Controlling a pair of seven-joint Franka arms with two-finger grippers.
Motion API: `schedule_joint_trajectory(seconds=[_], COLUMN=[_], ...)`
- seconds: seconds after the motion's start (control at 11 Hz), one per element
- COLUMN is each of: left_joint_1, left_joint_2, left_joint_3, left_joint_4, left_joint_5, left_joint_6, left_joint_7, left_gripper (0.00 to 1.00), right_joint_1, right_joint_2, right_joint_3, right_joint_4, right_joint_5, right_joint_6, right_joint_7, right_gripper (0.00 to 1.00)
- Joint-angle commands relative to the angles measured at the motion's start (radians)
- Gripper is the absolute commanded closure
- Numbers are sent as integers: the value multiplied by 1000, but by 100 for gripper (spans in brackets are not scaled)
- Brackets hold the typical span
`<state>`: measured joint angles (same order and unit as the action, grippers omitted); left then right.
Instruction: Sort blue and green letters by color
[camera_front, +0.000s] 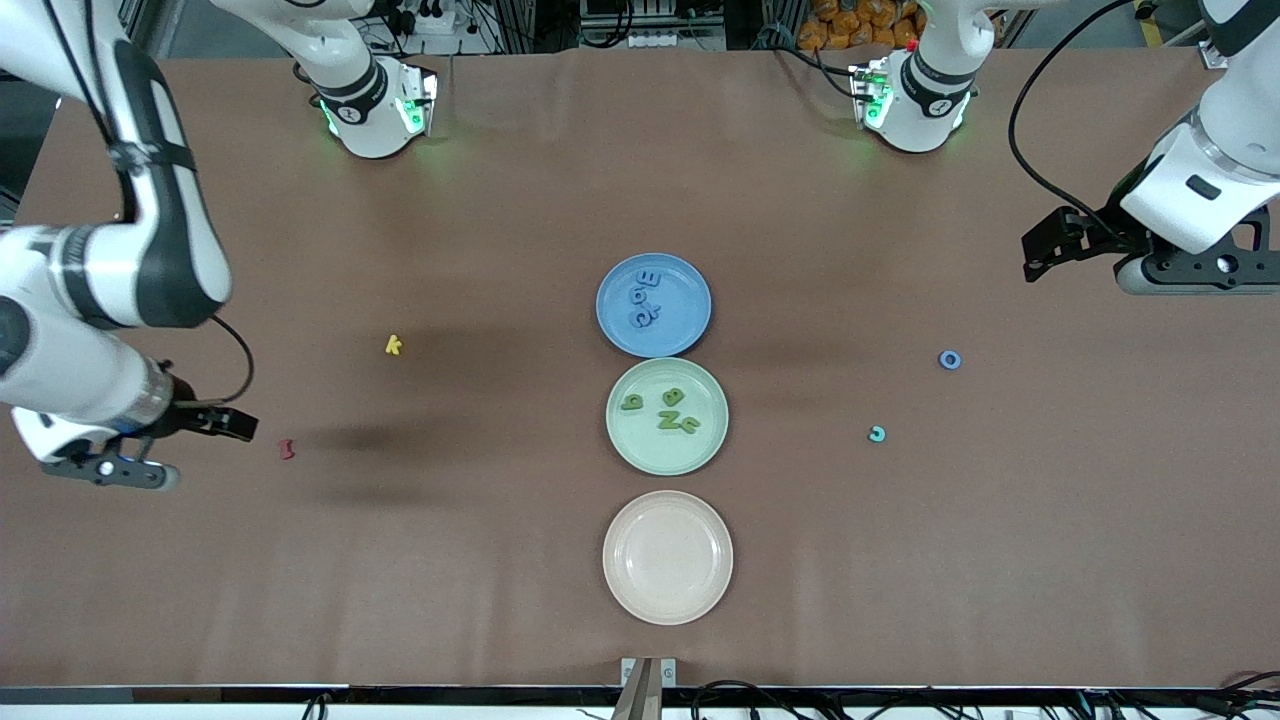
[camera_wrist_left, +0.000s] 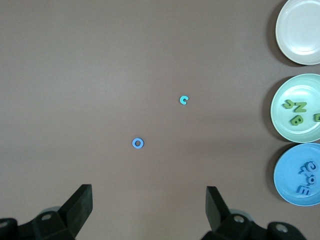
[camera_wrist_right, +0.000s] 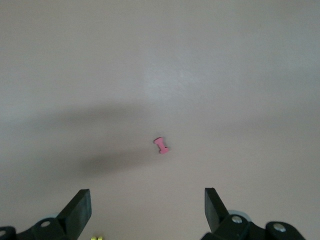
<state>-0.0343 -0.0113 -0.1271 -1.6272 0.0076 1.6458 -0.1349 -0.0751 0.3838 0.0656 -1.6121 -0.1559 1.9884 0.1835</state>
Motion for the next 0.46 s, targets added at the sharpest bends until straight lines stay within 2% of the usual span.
schedule_joint_trajectory(seconds=[0.0,0.36], left_joint_1=[8,10], left_joint_2=[-9,-4], left_joint_3=[7,11], left_joint_4=[20,50], left_joint_5=[-21,-12], left_joint_6=[-24,-24], left_joint_7=[37,35], left_gripper=[0,0], right_joint_1=[-5,-2], right_joint_2=[-161,-305], right_joint_3=[-59,-67], right_joint_4=[-20,14], right_joint_5=[153,147], right_joint_6=[-135,-334], right_joint_7=[-156,-137], right_gripper=[0,0])
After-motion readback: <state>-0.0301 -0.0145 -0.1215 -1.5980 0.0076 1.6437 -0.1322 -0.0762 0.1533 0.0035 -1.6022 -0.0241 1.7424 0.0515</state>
